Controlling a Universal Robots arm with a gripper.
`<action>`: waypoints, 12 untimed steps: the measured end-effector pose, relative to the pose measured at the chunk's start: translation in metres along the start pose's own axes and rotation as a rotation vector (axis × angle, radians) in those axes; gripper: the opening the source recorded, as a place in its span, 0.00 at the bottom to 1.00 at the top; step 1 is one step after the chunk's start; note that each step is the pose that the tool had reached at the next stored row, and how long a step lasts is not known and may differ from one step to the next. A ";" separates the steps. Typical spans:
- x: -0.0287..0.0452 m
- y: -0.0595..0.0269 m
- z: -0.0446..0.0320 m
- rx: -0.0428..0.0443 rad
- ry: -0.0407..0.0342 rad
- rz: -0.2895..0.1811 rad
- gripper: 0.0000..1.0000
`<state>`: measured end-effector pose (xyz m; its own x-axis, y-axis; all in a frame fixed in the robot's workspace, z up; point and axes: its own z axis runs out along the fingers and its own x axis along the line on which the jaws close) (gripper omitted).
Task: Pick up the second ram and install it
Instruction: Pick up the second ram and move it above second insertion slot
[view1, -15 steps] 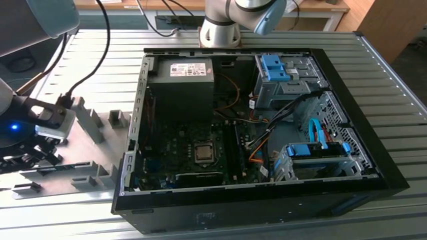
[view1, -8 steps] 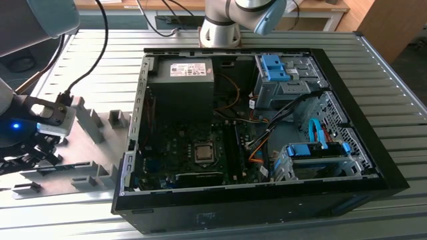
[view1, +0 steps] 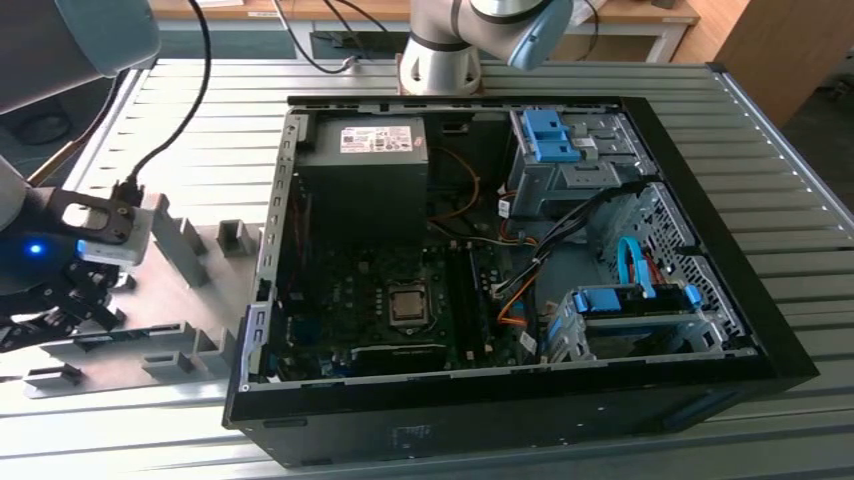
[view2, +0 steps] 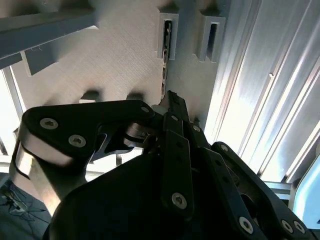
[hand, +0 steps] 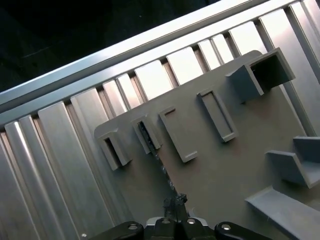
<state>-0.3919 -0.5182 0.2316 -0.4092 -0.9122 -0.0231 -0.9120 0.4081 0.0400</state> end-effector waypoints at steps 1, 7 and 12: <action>0.0000 0.0000 0.0000 -0.0003 0.0006 -0.014 0.10; 0.0000 0.0000 0.0001 -0.0027 0.0046 -0.115 0.10; 0.0000 0.0000 0.0002 -0.0048 0.0083 -0.206 0.10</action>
<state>-0.3919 -0.5182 0.2313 -0.2136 -0.9767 -0.0231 -0.9763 0.2126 0.0401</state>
